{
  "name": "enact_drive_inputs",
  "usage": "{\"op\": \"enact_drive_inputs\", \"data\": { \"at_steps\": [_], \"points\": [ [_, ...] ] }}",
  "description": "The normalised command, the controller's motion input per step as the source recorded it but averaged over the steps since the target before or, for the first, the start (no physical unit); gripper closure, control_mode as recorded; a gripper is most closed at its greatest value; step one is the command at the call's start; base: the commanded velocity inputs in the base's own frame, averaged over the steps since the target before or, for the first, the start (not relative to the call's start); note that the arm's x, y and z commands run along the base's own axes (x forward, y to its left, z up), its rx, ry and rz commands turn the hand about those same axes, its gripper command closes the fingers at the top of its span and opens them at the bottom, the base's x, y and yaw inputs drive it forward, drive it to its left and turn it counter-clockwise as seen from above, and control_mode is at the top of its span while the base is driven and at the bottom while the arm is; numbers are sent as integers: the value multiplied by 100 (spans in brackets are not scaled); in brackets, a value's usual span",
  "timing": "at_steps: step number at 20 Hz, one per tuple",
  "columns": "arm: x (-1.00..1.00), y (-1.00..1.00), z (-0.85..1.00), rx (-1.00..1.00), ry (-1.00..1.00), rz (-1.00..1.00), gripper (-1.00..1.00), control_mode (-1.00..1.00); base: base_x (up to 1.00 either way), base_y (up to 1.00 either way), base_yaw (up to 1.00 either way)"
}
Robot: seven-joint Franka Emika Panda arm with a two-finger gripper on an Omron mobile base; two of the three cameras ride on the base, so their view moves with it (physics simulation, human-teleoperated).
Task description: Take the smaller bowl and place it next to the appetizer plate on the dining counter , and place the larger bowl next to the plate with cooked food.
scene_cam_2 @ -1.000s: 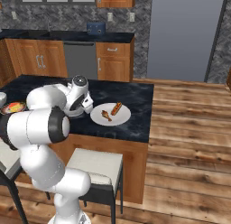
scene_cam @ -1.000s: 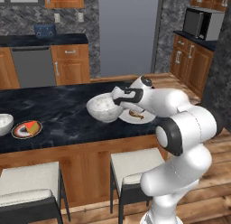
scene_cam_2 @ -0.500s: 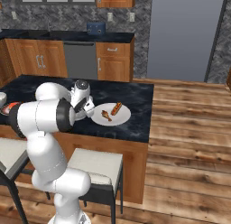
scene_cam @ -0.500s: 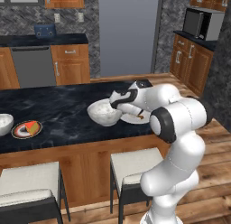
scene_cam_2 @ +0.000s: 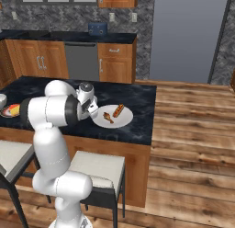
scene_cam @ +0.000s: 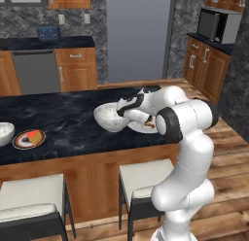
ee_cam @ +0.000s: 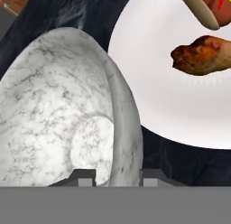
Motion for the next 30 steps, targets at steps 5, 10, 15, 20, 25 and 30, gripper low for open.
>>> {"op": "enact_drive_inputs", "data": {
  "at_steps": [5, 10, 15, 20, 25, 30],
  "points": [
    [-7, 0, -1, 0, 0, 0, 100, -100, 0, 0, 0],
    [-2, 0, 1, 0, 0, 0, 100, -100, 0, 0, 0],
    [0, 0, 0, 0, 0, 0, -100, -100, 0, 0, 0],
    [0, 0, 0, 0, 0, 0, -100, -100, 0, 0, 0],
    [-4, -11, 20, 2, 0, 0, -100, -100, 0, 0, 0],
    [-29, -39, 71, 7, 0, 0, -100, -100, 0, 0, 0]
  ]
}}
